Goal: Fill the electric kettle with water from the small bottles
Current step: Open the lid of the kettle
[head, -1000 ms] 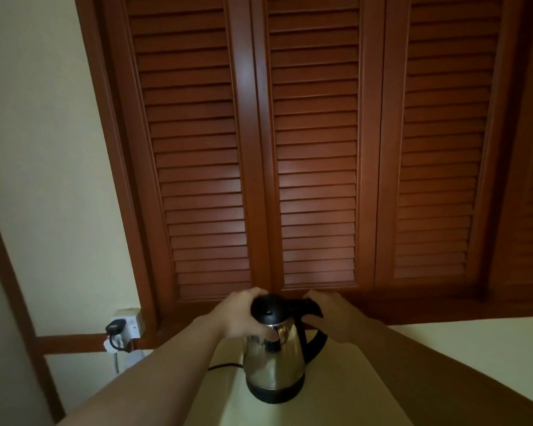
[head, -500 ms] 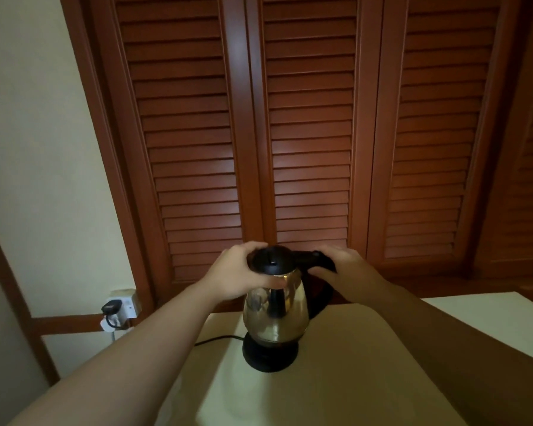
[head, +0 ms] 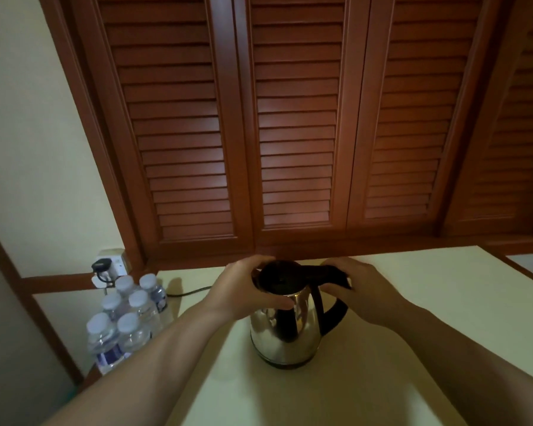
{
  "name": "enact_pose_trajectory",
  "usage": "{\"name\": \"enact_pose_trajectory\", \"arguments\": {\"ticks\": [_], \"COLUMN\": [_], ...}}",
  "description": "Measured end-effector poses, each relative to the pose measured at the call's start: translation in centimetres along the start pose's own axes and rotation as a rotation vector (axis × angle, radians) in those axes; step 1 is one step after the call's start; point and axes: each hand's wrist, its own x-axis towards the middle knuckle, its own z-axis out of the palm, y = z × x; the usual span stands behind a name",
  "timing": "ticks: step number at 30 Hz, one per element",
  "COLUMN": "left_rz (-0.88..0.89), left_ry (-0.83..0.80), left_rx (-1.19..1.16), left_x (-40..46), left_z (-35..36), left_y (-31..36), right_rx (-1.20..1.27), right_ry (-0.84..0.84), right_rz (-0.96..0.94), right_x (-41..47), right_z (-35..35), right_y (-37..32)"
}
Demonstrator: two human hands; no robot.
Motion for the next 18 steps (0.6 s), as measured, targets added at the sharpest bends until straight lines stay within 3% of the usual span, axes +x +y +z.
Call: {"name": "enact_pose_trajectory", "arguments": {"ticks": [9, 14, 18], "left_rz": [-0.009, -0.053, -0.072], "left_ry": [-0.001, -0.033, -0.053], "left_rx": [-0.001, -0.150, -0.233], "left_x": [-1.6, -2.0, -2.2], "left_z": [1.5, 1.4, 1.2], "left_y": [-0.2, -1.4, -2.4], "right_rx": [0.040, 0.021, -0.057], "right_ry": [-0.025, -0.092, -0.191], "right_rz": [0.037, 0.045, -0.063], "right_x": [-2.2, -1.8, -0.8], "right_z": [0.8, -0.4, -0.8], "right_y": [0.6, -0.5, -2.8]}}
